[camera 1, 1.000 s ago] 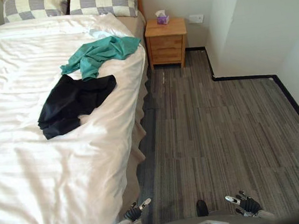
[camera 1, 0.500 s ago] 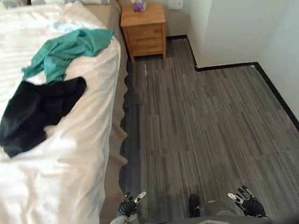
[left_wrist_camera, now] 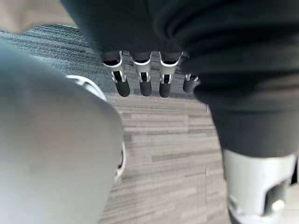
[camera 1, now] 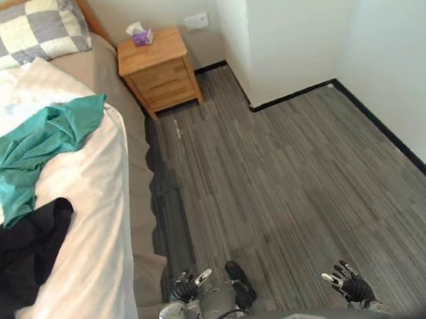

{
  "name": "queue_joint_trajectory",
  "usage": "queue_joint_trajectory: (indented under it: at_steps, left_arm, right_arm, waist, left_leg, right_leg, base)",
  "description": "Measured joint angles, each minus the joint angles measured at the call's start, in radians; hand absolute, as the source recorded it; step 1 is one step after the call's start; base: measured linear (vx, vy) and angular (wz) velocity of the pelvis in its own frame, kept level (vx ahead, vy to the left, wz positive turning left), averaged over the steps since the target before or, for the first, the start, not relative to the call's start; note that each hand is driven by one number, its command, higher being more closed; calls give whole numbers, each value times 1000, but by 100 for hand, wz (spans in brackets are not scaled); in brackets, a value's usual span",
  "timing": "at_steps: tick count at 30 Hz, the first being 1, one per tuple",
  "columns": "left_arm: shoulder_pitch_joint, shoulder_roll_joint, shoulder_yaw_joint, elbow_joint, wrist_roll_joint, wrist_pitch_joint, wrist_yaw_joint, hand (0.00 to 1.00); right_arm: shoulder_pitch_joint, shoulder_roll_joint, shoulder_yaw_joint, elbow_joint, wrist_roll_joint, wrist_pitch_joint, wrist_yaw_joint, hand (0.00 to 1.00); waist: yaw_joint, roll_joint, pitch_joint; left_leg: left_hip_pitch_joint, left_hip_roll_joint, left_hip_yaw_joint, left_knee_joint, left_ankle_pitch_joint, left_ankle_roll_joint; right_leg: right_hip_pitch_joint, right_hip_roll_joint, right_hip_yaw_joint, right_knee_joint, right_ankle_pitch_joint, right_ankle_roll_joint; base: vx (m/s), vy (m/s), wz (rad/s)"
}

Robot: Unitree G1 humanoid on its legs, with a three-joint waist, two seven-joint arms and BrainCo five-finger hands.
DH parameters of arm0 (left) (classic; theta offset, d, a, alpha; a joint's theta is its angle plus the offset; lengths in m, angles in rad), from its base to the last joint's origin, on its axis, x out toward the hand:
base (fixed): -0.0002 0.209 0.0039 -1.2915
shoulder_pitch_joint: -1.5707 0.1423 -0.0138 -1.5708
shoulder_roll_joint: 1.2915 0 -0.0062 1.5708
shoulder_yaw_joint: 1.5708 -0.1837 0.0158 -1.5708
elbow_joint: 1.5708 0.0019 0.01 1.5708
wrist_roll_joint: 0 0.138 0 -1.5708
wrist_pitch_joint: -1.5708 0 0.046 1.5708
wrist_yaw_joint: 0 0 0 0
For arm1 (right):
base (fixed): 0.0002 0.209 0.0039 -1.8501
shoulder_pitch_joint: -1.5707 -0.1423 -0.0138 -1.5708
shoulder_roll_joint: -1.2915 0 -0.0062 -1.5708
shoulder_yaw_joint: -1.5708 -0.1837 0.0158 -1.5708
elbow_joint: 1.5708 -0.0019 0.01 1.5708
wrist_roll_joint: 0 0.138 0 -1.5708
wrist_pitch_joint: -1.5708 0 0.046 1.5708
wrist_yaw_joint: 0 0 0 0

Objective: Tidy the bed and pick cloth on bed and put in laundry

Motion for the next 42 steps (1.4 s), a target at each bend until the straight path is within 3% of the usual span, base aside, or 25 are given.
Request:
queue_joint_trajectory:
  at_steps: [2,3,5,6,7,10,13,16,17,19,20,21,22,25,26,29,30,31,33,36,38,39,40,41,42]
  left_arm:
    - [-1,8,0,1,0,3,13,0]
    - [-3,10,0,2,1,16,19,0]
    - [-4,23,-2,17,2,32,23,0]
    - [-6,39,-16,30,4,37,22,0]
    - [-15,51,-31,49,6,42,21,0]
    - [-18,50,-24,71,15,43,17,0]
    - [-31,47,-20,74,11,49,17,0]
    - [-50,28,-19,73,13,64,15,0]
    - [-52,12,-15,73,17,65,16,0]
    - [-53,2,27,71,22,72,20,0]
    - [-51,-7,58,73,24,81,34,0]
    - [-44,-29,61,75,26,83,37,0]
    - [-44,-46,62,73,41,80,36,0]
    - [-37,-52,87,69,63,77,40,0]
    - [-35,-51,88,69,63,77,41,0]
    - [-19,-36,99,62,59,55,43,0]
    - [-13,-36,113,39,58,41,43,0]
    - [-12,-37,117,17,59,26,42,0]
    - [0,-27,91,-17,59,9,57,0]
    - [2,-25,77,-47,53,-6,77,0]
    - [-9,-26,63,-45,49,0,83,0]
    - [-15,-21,43,-41,48,8,84,0]
    - [-30,-6,40,-38,47,21,85,0]
    - [-38,12,40,-42,42,26,89,0]
    - [-41,13,40,-42,41,30,93,0]
  right_arm:
    - [-3,8,-17,-2,-21,3,0,0]
    - [-4,9,-38,-3,-38,12,0,0]
    - [-1,10,-65,1,-60,25,1,0]
    - [0,13,-67,3,-59,31,1,0]
    - [3,12,-68,3,-59,37,2,0]
    - [25,11,-82,-16,-55,44,10,0]
    - [45,26,-99,-37,-45,66,10,0]
    - [48,33,-99,-57,-29,130,-1,0]
    - [47,33,-100,-65,-21,161,-3,0]
    - [44,33,-98,-64,-17,176,-3,0]
    - [39,25,-93,-62,-16,177,-9,0]
    - [36,9,-93,-65,-16,175,-18,0]
    - [32,2,-96,-65,-16,174,-30,0]
    - [24,1,-84,-57,1,180,-46,0]
    - [22,0,-84,-54,1,184,-47,0]
    - [4,-12,-68,-27,0,216,-55,0]
    - [6,-18,-58,-32,0,216,-59,0]
    - [2,-24,-54,-30,0,217,-62,0]
    - [-1,-28,-35,-19,-3,219,-62,0]
    - [-3,-31,-27,-19,-18,218,-61,0]
    - [7,-29,-29,-21,-20,212,-58,0]
    - [6,-29,-31,-20,-24,210,-60,0]
    - [2,-14,-32,-17,-39,201,-60,0]
    - [-6,9,-35,-10,-39,185,-62,0]
    - [-12,18,-40,-9,-38,177,-64,0]
  waist:
    - [8,-5,-3]
    - [15,-7,-3]
    - [12,-13,-7]
    - [0,-25,-10]
    - [-11,-30,-10]
    - [-29,-21,-7]
    - [-35,-23,5]
    - [-49,-19,10]
    - [-51,-20,11]
    - [-49,-24,13]
    - [-50,-19,17]
    - [-50,17,18]
    - [-41,32,18]
    - [-48,30,23]
    - [-46,31,22]
    - [-43,31,24]
    - [-43,27,39]
    - [-30,34,57]
    - [-23,25,64]
    - [-14,20,68]
    - [-5,22,68]
    - [-7,23,68]
    - [-17,-8,60]
    - [-21,-43,55]
    - [-23,-50,55]
  left_leg:
    - [17,-24,-1,18,-49,10]
    - [42,-36,-2,28,-75,20]
    - [94,-55,-37,34,-125,14]
    - [126,-70,-80,31,-155,11]
    - [163,-83,-120,24,-170,7]
    - [281,-89,-205,-30,-180,-12]
    - [361,-69,-298,-58,-192,-34]
    - [389,-23,-400,-68,-228,-65]
    - [397,-1,-444,-68,-248,-93]
    - [424,23,-478,-68,-281,-138]
    - [458,60,-493,-70,-312,-167]
    - [466,90,-491,-69,-307,-176]
    - [473,105,-479,-67,-271,-198]
    - [521,143,-462,-42,-179,-217]
    - [519,152,-466,-15,-169,-220]
    - [343,227,-521,419,-59,-232]
    - [220,277,-536,678,20,-229]
    - [132,311,-532,874,-42,-224]
    - [46,293,-493,943,-122,-211]
    - [-47,237,-314,742,-192,-178]
    - [-55,191,-169,484,-127,-144]
    - [-48,175,-71,389,-87,-40]
    - [-25,141,7,338,-106,-9]
    - [-30,113,103,301,-102,-3]
    - [-32,105,137,293,-102,-2]
  right_leg:
    - [-32,-29,-21,110,0,2]
    - [-69,-42,-37,245,3,10]
    - [-150,-83,-80,520,59,59]
    - [-234,-115,-86,740,123,72]
    - [-301,-143,-96,912,123,64]
    - [-426,-190,-131,1064,86,26]
    - [-502,-181,-135,941,29,26]
    - [-536,-151,-147,619,33,19]
    - [-542,-144,-138,391,99,16]
    - [-536,-137,-98,180,185,29]
    - [-529,-113,-86,200,295,16]
    - [-537,-89,-104,251,238,5]
    - [-558,-85,-112,324,178,-14]
    - [-542,-84,-141,476,40,-61]
    - [-532,-75,-142,484,21,-65]
    - [-428,-22,-161,430,-39,-80]
    - [-353,6,-173,377,-48,-92]
    - [-268,28,-178,330,-57,-109]
    - [-151,31,-182,253,-64,-117]
    - [-46,12,-167,160,-53,-84]
    - [-6,-2,-173,129,-66,-46]
    - [13,0,-184,122,-80,-22]
    - [40,-29,-228,104,-83,-4]
    - [44,-53,-282,71,-64,18]
    - [47,-58,-298,61,-59,20]
  base:
    - [499,244,15]
    - [498,247,25]
    - [513,224,49]
    - [423,123,83]
    - [480,96,89]
    - [370,-5,85]
    - [270,-138,93]
    - [262,-304,110]
    - [292,-386,88]
    - [432,-486,74]
    - [550,-546,53]
    - [471,-435,34]
    - [454,-408,26]
    - [382,-354,15]
    - [441,-400,-5]
    - [417,-401,1]
    - [314,-230,3]
    - [255,-170,-6]
    - [261,-107,-18]
    - [451,-36,-24]
    - [443,82,-3]
    - [510,103,68]
    - [598,136,121]
    - [483,106,124]
    - [415,119,116]
